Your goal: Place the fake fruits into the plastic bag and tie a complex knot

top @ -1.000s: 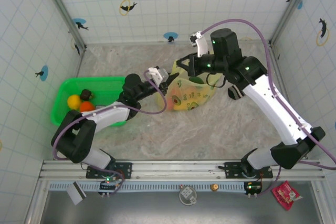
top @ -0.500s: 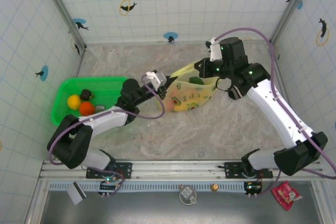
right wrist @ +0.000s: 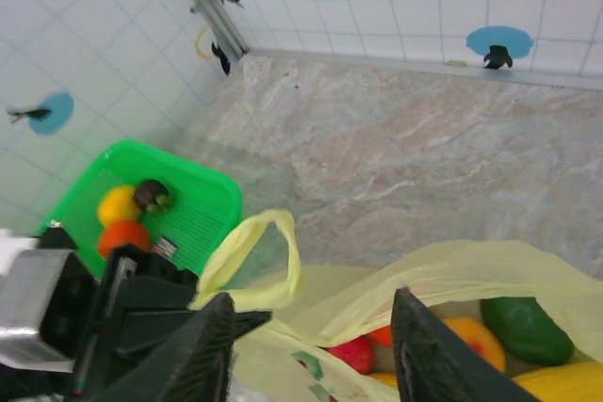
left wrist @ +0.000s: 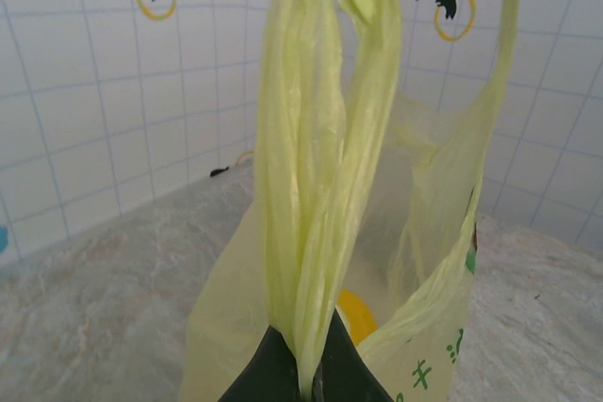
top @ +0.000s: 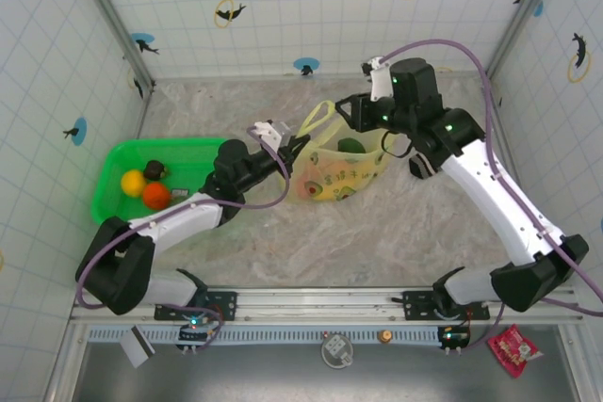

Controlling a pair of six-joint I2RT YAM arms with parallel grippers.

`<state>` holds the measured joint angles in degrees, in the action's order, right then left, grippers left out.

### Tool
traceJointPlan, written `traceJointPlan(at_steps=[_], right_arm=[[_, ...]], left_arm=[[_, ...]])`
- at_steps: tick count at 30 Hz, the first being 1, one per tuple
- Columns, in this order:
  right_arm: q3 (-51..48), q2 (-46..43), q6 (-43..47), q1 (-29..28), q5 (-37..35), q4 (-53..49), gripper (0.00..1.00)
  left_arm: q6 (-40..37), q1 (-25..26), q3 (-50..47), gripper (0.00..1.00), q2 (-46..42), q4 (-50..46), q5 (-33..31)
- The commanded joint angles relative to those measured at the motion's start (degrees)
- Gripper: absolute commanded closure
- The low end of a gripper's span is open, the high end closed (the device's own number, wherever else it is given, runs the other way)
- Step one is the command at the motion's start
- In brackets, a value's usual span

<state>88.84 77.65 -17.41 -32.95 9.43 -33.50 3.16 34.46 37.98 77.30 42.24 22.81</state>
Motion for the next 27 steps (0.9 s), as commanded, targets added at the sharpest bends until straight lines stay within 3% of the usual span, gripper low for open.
traceJointPlan(at_steps=[1, 12, 21, 24, 27], right_arm=[[-0.4, -5.0, 2.7, 0.8, -1.9, 3.5, 0.49], [-2.9, -9.1, 3.7, 13.7, -13.4, 2.2, 0.41], [-1.8, -1.9, 3.2, 14.9, -3.6, 2.6, 0.37], [-2.0, -0.7, 3.3, 16.0, -0.5, 4.0, 0.46], [-1.5, -0.9, 2.4, 16.3, 0.9, 5.2, 0.78]], left_arm=[[3.8, -0.5, 0.3, 1.0, -2.5, -3.4, -2.9], [6.2, -3.9, -2.1, 1.0, -3.7, -1.5, -1.8], [6.4, -4.3, -1.9, 1.0, -2.9, -0.9, 0.7], [6.6, -4.4, -1.9, 1.0, -2.6, -0.8, 0.8], [6.3, -4.6, -1.0, 1.0, -2.6, -1.5, 1.4]])
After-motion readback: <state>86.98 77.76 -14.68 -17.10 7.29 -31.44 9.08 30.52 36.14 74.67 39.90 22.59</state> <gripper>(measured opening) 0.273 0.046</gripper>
